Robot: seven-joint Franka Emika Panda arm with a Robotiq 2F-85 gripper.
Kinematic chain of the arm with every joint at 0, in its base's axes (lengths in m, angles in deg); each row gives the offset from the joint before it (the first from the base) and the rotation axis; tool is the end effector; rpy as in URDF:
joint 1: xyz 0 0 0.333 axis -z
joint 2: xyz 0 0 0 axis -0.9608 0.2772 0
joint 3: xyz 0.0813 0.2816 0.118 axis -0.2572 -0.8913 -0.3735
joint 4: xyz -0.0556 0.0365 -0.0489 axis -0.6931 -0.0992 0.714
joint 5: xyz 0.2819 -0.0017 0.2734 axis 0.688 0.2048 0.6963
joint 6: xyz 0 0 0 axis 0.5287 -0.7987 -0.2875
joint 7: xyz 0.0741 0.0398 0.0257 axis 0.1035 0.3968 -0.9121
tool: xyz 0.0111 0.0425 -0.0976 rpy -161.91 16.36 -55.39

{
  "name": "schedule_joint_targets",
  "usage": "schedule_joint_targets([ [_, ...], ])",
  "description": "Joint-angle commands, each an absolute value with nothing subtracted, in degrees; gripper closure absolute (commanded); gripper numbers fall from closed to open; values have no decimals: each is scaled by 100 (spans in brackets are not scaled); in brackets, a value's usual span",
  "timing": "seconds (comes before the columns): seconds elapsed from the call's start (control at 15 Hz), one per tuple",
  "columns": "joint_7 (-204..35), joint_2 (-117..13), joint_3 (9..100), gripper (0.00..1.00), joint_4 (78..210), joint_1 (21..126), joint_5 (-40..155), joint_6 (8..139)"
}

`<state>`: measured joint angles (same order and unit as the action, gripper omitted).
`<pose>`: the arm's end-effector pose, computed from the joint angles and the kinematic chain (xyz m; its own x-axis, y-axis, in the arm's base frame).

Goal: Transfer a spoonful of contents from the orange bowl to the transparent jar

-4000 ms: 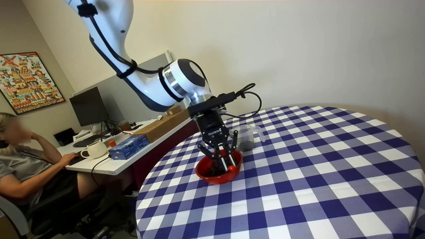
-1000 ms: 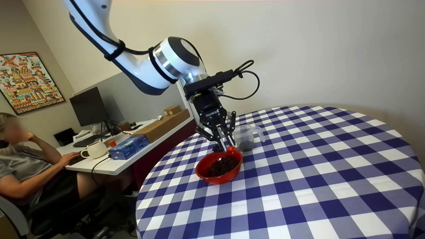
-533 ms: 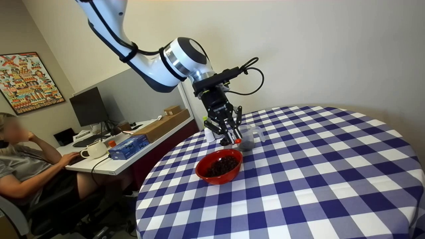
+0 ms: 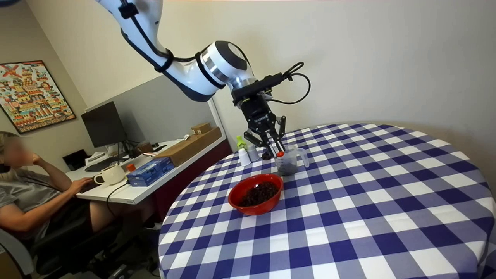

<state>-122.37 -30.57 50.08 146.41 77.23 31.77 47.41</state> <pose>0.6385 -0.0700 0.2100 0.5967 0.5811 -0.5534 0.7237 -0.6876 0.0582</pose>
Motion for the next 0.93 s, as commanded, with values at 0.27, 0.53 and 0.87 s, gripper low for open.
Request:
schedule_joint_targets([
  [0.27,-12246,-2431,5052,95,13473,7630,3348,4158],
  [0.53,-12240,-2321,5049,95,13239,7597,3325,4085],
  [0.87,-12231,-2316,5027,95,13191,7501,3299,4098],
])
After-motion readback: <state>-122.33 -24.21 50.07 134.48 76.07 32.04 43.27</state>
